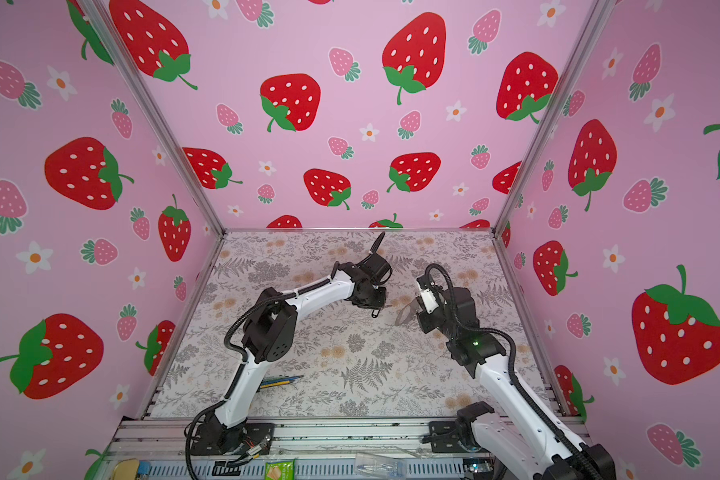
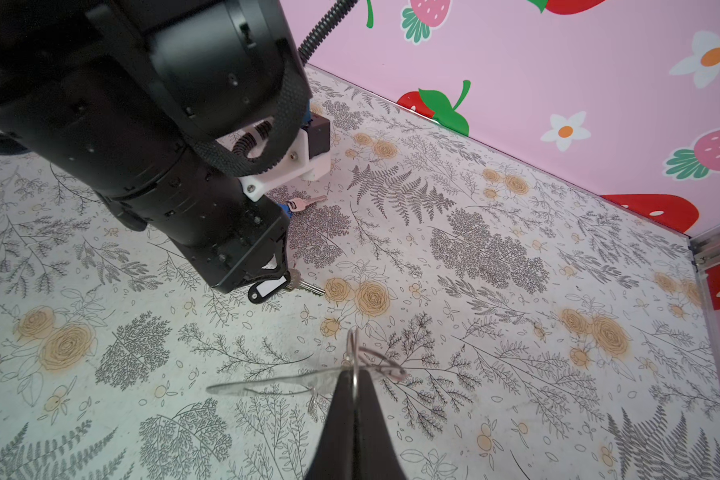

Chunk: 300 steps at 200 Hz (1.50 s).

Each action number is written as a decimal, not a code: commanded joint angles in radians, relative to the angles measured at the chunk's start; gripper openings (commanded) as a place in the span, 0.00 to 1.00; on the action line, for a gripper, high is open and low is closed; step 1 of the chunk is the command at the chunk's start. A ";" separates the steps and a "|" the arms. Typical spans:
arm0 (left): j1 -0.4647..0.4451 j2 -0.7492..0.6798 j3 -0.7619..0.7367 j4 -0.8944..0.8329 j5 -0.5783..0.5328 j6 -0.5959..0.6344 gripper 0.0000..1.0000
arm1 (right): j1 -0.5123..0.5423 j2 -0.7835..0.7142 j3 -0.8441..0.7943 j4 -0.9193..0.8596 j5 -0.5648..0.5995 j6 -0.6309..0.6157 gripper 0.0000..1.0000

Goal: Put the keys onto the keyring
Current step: 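Move the left gripper to the silver key with black tag and grasp its ring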

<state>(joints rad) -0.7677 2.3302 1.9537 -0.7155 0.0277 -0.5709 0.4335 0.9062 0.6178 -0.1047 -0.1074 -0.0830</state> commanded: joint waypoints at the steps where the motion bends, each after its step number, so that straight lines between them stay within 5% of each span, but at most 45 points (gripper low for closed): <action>1: -0.009 0.014 0.051 -0.038 -0.005 0.003 0.27 | -0.003 -0.003 -0.015 -0.001 -0.022 -0.006 0.02; 300: -0.011 0.119 0.193 -0.149 -0.013 0.008 0.10 | -0.006 0.039 -0.046 0.029 -0.049 -0.006 0.02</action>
<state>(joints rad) -0.7734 2.4374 2.1178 -0.8341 0.0269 -0.5537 0.4335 0.9443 0.5812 -0.0986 -0.1432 -0.0834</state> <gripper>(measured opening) 0.106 0.046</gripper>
